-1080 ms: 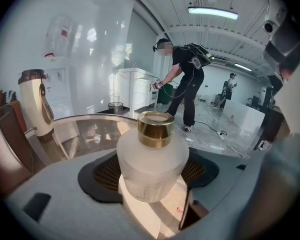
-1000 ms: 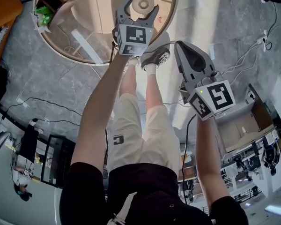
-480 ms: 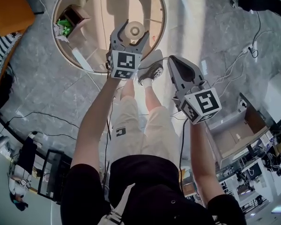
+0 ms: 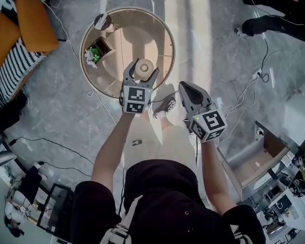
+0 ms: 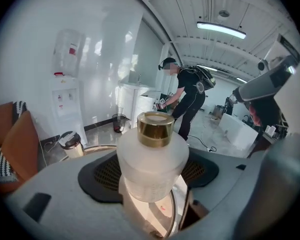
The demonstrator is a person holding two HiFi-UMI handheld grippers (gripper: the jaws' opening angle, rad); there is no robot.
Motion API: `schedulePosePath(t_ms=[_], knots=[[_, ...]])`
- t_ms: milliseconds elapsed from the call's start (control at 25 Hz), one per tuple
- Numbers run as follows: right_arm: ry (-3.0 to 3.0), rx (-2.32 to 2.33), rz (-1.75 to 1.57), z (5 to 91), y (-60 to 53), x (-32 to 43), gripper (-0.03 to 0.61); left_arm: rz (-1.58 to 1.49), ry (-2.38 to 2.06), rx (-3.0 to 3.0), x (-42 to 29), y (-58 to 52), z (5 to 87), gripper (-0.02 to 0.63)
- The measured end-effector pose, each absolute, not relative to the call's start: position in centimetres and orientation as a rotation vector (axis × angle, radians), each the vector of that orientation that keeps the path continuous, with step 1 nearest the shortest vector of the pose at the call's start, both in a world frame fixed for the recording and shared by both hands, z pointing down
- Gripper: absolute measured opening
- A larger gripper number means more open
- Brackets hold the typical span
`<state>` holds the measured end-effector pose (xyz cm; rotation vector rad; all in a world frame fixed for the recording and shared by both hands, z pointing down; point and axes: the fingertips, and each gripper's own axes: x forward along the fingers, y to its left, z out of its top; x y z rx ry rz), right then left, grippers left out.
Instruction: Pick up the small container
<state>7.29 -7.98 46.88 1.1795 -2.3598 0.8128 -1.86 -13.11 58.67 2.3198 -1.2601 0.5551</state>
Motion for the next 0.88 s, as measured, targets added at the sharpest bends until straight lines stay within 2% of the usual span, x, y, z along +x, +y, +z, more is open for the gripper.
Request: schedulePosePath(t_ms=[520,880], knots=[[-2.518,1.189,0.707,38.2,-5.1,5.8,0.003,0.538,-1.303,2.377,-6.0,-8.1,43.2,0.348],[-2.599,1.302,0.597,31.8,-5.2,7.5,0.003,0.455,-1.301,2.431,-6.4,-5.9,34.7,0.348]])
